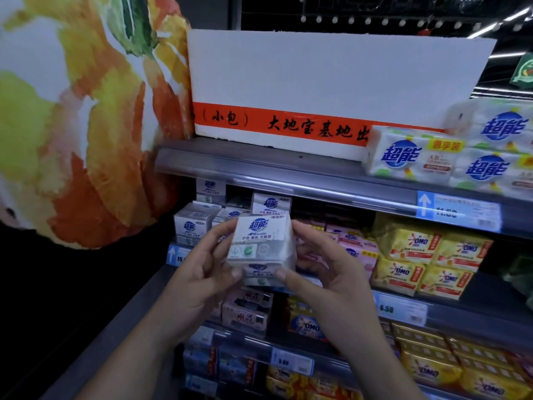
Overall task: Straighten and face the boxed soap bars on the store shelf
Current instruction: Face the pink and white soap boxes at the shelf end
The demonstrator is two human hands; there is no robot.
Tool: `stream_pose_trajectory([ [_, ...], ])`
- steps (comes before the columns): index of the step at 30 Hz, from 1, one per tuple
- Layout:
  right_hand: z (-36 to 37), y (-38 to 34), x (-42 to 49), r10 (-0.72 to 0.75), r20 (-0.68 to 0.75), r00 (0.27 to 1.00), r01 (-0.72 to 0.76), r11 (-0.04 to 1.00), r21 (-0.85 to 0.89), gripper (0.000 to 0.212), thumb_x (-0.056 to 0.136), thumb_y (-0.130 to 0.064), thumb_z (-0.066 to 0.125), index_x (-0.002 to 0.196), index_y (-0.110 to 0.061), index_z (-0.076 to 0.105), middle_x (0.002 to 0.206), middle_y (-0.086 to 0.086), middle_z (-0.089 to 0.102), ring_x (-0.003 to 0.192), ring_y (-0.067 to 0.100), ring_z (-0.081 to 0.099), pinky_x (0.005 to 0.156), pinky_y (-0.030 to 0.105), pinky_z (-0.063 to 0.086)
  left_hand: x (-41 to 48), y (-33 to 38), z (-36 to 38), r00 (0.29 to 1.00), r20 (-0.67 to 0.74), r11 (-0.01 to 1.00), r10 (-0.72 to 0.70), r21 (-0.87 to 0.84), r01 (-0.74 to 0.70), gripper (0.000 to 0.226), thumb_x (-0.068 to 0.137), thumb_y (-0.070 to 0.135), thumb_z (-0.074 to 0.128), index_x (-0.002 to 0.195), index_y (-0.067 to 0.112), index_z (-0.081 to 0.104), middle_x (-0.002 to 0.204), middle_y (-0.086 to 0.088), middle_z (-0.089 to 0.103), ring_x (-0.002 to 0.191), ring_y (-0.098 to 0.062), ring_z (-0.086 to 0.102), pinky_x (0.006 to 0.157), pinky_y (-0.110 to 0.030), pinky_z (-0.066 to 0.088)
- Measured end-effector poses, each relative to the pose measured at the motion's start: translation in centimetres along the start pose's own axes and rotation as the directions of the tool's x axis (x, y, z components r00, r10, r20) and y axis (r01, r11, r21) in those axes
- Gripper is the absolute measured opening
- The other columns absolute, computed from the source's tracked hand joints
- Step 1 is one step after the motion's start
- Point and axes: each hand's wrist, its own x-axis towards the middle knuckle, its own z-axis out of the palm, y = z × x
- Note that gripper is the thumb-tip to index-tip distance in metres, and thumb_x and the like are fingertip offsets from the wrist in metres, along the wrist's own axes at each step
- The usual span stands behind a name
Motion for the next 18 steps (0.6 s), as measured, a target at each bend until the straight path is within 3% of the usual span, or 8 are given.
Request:
stream_pose_trajectory([
  [3, 1.5, 0.8, 0.8, 0.052, -0.044, 0.998, -0.051, 0.998, 0.023, 0.039, 0.083, -0.025, 0.086, 0.116, -0.038, 0.069, 0.118, -0.010, 0.074, 0.108, 0.011, 0.071, 0.088, 0.037, 0.062, 0.2, 0.0, -0.4, 0.990, -0.142, 0.979, 0.021, 0.203, 0.009, 0.061, 0.083, 0.024, 0.081, 0.138, 0.033, 0.056, 0.139, 0.005, 0.066, 0.118, -0.020, 0.069, 0.084, -0.028, 0.058],
  [6, 3.6, 1.4, 2.0, 0.083, -0.068, 0.994, -0.078, 0.994, 0.070, 0.027, 0.086, -0.022, 0.082, 0.108, -0.033, 0.070, 0.116, -0.012, 0.075, 0.106, 0.003, 0.071, 0.085, 0.026, 0.062, 1.0, 0.2, -1.0, 0.946, -0.292, 0.921, 0.143, 0.389, -0.019, 0.064, 0.079, 0.025, 0.088, 0.135, 0.035, 0.059, 0.128, 0.014, 0.070, 0.110, -0.012, 0.073, 0.080, -0.023, 0.059],
  [9, 5.8, 1.6, 3.3, 0.091, -0.057, 0.994, -0.087, 0.993, 0.075, 0.035, 0.092, -0.015, 0.077, 0.122, -0.031, 0.070, 0.120, -0.010, 0.065, 0.104, -0.005, 0.067, 0.085, 0.014, 0.057, 1.9, 0.1, -2.4, 0.887, -0.412, 0.914, 0.210, 0.406, -0.027, 0.054, 0.083, 0.020, 0.079, 0.133, 0.032, 0.064, 0.121, 0.011, 0.075, 0.109, -0.009, 0.072, 0.086, -0.030, 0.061],
  [12, 7.8, 1.7, 4.6, 0.118, 0.006, 0.993, -0.118, 0.992, 0.046, 0.047, 0.095, -0.012, 0.072, 0.139, -0.027, 0.063, 0.120, -0.007, 0.057, 0.105, -0.004, 0.061, 0.091, 0.014, 0.054, 2.7, -0.1, -3.9, 0.851, -0.469, 0.921, 0.235, 0.387, -0.041, 0.042, 0.091, 0.007, 0.073, 0.123, 0.033, 0.070, 0.116, 0.004, 0.078, 0.110, -0.016, 0.073, 0.095, -0.042, 0.057],
  [18, 8.8, 1.9, 6.4, 0.152, 0.005, 0.988, -0.152, 0.987, 0.055, 0.053, 0.096, -0.003, 0.065, 0.146, -0.020, 0.056, 0.119, -0.006, 0.054, 0.109, -0.004, 0.058, 0.102, 0.026, 0.054, 4.4, 0.0, -6.0, 0.852, -0.440, 0.857, 0.285, 0.515, -0.021, 0.030, 0.094, 0.015, 0.073, 0.119, 0.031, 0.072, 0.111, 0.014, 0.079, 0.107, -0.007, 0.073, 0.092, -0.032, 0.057],
])
